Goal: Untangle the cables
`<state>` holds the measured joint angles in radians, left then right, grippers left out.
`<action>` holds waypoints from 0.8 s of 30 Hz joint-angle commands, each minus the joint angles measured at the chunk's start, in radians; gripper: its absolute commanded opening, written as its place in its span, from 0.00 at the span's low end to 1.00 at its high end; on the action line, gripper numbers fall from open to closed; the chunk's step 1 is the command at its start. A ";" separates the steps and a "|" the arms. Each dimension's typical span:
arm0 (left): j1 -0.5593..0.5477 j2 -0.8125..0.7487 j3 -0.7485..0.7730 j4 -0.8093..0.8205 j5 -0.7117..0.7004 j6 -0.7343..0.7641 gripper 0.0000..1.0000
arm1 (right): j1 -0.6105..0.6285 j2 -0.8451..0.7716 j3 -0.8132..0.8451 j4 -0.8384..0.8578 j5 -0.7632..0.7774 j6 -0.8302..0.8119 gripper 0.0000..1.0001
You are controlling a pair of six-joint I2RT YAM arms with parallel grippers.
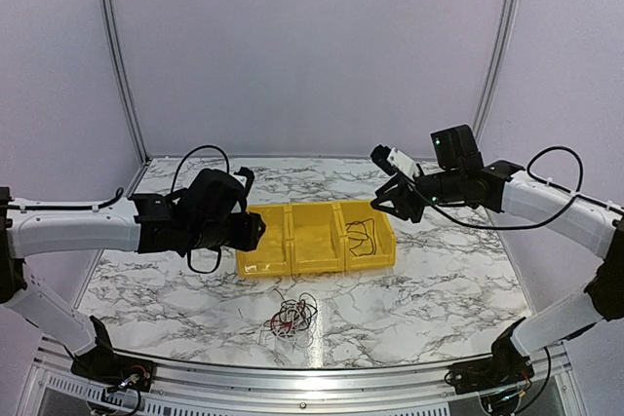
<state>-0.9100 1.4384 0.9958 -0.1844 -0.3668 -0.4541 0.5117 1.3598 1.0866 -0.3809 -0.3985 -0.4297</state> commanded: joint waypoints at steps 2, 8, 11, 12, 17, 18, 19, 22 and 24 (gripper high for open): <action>-0.114 -0.010 -0.073 0.022 0.170 0.015 0.47 | 0.010 -0.006 -0.048 0.046 -0.272 -0.042 0.30; -0.141 0.022 -0.146 0.033 0.241 -0.202 0.39 | 0.046 0.041 -0.122 0.167 -0.309 -0.003 0.22; -0.143 0.041 -0.190 0.045 0.286 -0.339 0.39 | 0.088 0.048 -0.148 0.149 -0.270 -0.051 0.22; -0.146 0.039 -0.210 0.064 0.316 -0.367 0.39 | 0.091 0.042 -0.162 0.154 -0.266 -0.059 0.22; -0.152 0.034 -0.318 0.274 0.404 -0.481 0.39 | 0.099 0.025 -0.203 0.165 -0.299 -0.090 0.24; -0.152 0.040 -0.331 0.306 0.422 -0.489 0.38 | 0.109 0.030 -0.199 0.154 -0.307 -0.102 0.24; -0.152 0.046 -0.334 0.324 0.432 -0.487 0.38 | 0.124 0.036 -0.196 0.149 -0.306 -0.113 0.24; -0.163 0.046 -0.336 0.341 0.423 -0.438 0.37 | 0.193 0.069 -0.194 0.148 -0.262 -0.137 0.25; -0.164 0.037 -0.350 0.354 0.423 -0.420 0.37 | 0.232 0.109 -0.168 0.131 -0.258 -0.141 0.24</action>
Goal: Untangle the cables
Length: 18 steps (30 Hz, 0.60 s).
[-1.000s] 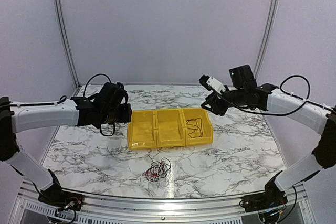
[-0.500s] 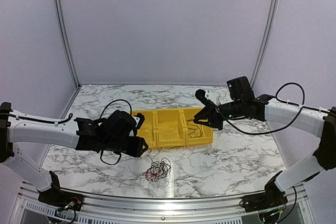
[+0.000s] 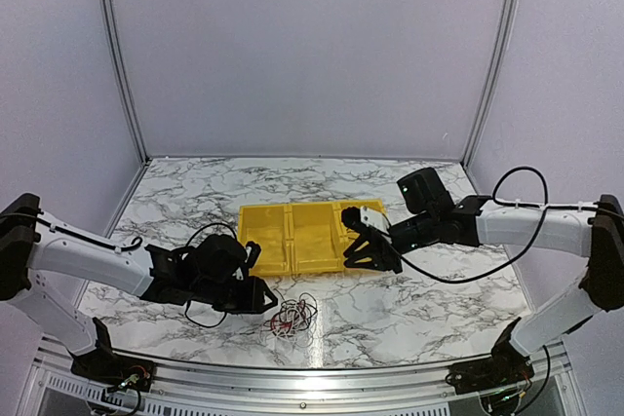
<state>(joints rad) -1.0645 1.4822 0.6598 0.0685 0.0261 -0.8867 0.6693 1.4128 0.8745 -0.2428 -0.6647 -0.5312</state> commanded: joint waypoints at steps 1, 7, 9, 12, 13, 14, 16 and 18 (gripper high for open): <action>-0.009 -0.010 -0.023 0.113 0.046 0.014 0.36 | 0.095 0.079 0.059 -0.019 0.009 -0.041 0.24; -0.012 -0.008 -0.025 0.123 0.056 -0.039 0.35 | 0.225 0.162 0.093 -0.055 0.045 -0.056 0.31; -0.014 -0.012 -0.028 0.123 0.034 -0.043 0.35 | 0.253 0.184 0.097 -0.065 0.025 -0.054 0.34; -0.014 -0.007 -0.029 0.125 0.016 -0.045 0.35 | 0.279 0.215 0.106 -0.072 0.003 -0.036 0.36; -0.014 0.000 -0.028 0.125 0.015 -0.044 0.36 | 0.285 0.226 0.109 -0.071 0.001 -0.028 0.37; -0.014 0.006 -0.027 0.125 0.013 -0.043 0.36 | 0.289 0.237 0.113 -0.069 -0.001 -0.017 0.37; -0.014 0.017 -0.029 0.124 0.007 -0.045 0.35 | 0.294 0.259 0.124 -0.064 0.003 0.013 0.37; -0.015 0.022 -0.035 0.123 -0.003 -0.052 0.35 | 0.293 0.283 0.143 -0.056 0.024 0.060 0.37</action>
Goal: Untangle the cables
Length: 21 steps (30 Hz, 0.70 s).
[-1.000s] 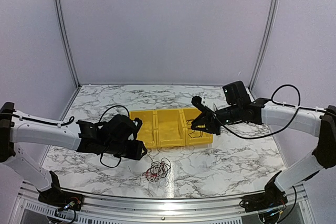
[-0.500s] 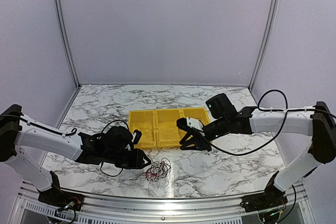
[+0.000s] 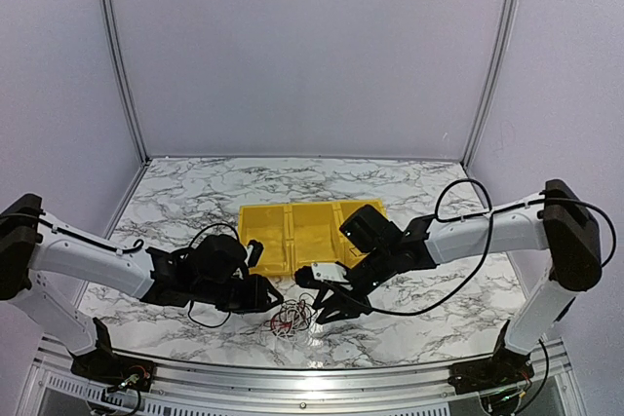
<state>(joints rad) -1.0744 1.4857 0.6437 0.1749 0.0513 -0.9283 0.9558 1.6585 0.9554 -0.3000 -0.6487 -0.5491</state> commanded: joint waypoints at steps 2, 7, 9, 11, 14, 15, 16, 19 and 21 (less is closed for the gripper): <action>-0.005 0.014 -0.028 0.018 -0.037 -0.015 0.35 | 0.007 0.059 0.081 -0.008 0.007 0.095 0.37; -0.007 -0.016 -0.054 0.017 -0.044 -0.012 0.34 | 0.007 0.081 0.098 -0.017 -0.026 0.112 0.37; -0.007 -0.028 -0.062 0.015 -0.045 -0.013 0.34 | 0.008 0.096 0.116 -0.028 -0.019 0.116 0.37; -0.007 -0.037 -0.068 0.011 -0.045 -0.013 0.34 | 0.007 0.107 0.128 -0.034 -0.016 0.119 0.37; -0.007 -0.049 -0.071 0.009 -0.077 -0.008 0.34 | 0.008 0.128 0.143 -0.047 -0.018 0.121 0.37; -0.007 -0.055 -0.073 0.008 -0.081 -0.007 0.34 | 0.008 0.133 0.148 -0.049 -0.022 0.123 0.37; -0.007 -0.059 -0.074 0.008 -0.086 -0.007 0.34 | 0.008 0.139 0.150 -0.052 -0.024 0.124 0.37; -0.008 -0.069 -0.080 0.008 -0.095 -0.009 0.34 | 0.007 0.153 0.157 -0.056 -0.026 0.129 0.36; -0.009 -0.075 -0.085 0.008 -0.099 -0.010 0.34 | 0.008 0.161 0.161 -0.059 -0.023 0.129 0.36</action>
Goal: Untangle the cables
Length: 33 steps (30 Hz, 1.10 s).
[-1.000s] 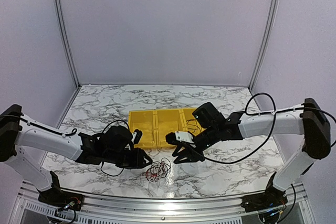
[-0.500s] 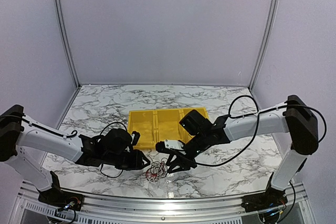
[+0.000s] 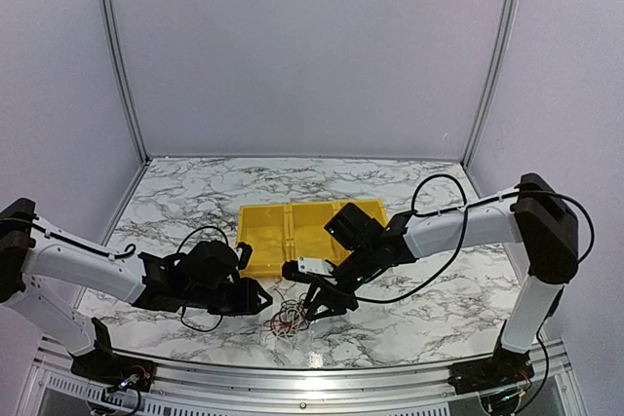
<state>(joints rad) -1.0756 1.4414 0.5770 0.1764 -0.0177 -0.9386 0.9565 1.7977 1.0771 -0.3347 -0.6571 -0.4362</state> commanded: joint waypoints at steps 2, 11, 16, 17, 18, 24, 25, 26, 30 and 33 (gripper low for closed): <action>-0.007 -0.033 -0.021 0.006 -0.035 -0.002 0.34 | 0.007 0.030 0.045 -0.027 -0.020 0.017 0.35; -0.010 -0.005 -0.022 0.011 -0.054 0.000 0.34 | 0.008 0.062 0.066 -0.043 -0.048 0.020 0.33; -0.014 0.006 -0.022 0.012 -0.058 0.004 0.34 | 0.007 0.073 0.071 -0.040 -0.057 0.025 0.32; -0.015 0.008 -0.023 0.012 -0.060 0.004 0.34 | 0.008 0.075 0.073 -0.041 -0.057 0.025 0.30; -0.015 0.011 -0.023 0.012 -0.060 0.004 0.34 | 0.008 0.075 0.073 -0.039 -0.056 0.025 0.28; -0.020 0.028 -0.021 0.013 -0.065 0.009 0.34 | 0.008 0.076 0.073 -0.027 -0.066 0.028 0.22; -0.021 0.031 -0.019 0.014 -0.065 0.009 0.34 | 0.008 0.078 0.073 -0.027 -0.068 0.028 0.21; -0.021 0.033 -0.018 0.014 -0.065 0.009 0.34 | 0.008 0.080 0.073 -0.027 -0.070 0.029 0.19; -0.023 0.037 -0.016 0.014 -0.068 0.012 0.34 | 0.008 0.085 0.076 -0.028 -0.079 0.031 0.17; -0.023 0.037 -0.018 0.014 -0.072 0.012 0.34 | 0.008 0.087 0.076 -0.027 -0.082 0.030 0.17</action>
<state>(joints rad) -1.0924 1.4673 0.5644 0.1776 -0.0696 -0.9356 0.9569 1.8671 1.1168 -0.3649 -0.7166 -0.4122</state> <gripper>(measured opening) 0.336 0.173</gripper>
